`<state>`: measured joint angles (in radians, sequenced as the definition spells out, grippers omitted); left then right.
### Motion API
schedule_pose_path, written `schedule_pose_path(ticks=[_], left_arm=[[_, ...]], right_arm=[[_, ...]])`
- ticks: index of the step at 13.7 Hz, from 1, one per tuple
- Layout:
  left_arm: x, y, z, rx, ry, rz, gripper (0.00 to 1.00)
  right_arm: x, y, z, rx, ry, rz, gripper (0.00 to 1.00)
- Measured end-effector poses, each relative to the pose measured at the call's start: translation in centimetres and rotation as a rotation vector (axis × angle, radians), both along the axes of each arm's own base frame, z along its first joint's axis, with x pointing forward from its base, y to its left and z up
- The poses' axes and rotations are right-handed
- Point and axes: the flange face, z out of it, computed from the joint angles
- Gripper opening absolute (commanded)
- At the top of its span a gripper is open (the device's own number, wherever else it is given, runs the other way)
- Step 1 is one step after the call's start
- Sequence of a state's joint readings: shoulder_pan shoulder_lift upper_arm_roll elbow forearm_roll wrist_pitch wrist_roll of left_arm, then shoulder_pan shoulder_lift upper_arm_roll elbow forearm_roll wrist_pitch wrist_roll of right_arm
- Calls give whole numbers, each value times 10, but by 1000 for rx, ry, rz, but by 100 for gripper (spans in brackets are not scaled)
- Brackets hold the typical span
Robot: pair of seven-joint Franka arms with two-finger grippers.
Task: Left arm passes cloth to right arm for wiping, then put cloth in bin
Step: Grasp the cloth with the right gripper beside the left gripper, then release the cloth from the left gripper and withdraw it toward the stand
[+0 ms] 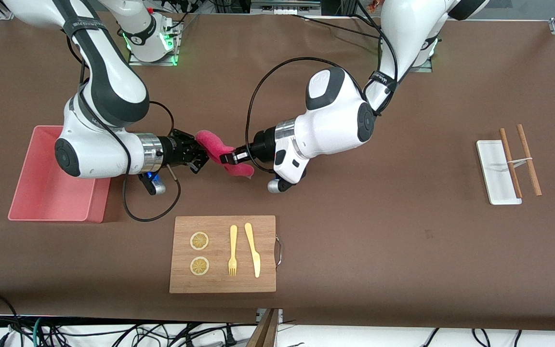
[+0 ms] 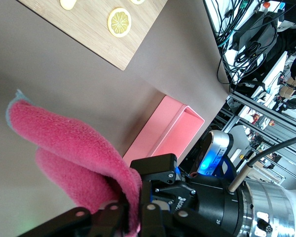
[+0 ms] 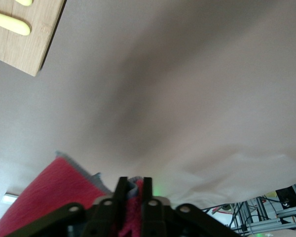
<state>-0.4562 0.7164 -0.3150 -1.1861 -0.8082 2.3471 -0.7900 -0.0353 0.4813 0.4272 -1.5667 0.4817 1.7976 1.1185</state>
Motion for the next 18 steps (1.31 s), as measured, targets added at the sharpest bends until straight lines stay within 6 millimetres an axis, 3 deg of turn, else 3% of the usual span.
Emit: schedule_pose_path(ticks=[4, 5, 6, 11, 18], left_arm=[[0, 0, 0, 0, 0, 0, 33], [0, 1, 0, 0, 0, 1, 49], [1, 1, 0, 0, 0, 1, 99], [9, 15, -1, 26, 0, -13, 100], [58, 147, 0, 246, 70, -123, 100]], right_arm=[[0, 0, 0, 4, 3, -4, 0], [0, 0, 0, 4, 3, -4, 0], [0, 0, 0, 4, 3, -4, 0], [0, 0, 0, 4, 3, -4, 0], [-2, 4, -2, 5, 8, 3, 0]])
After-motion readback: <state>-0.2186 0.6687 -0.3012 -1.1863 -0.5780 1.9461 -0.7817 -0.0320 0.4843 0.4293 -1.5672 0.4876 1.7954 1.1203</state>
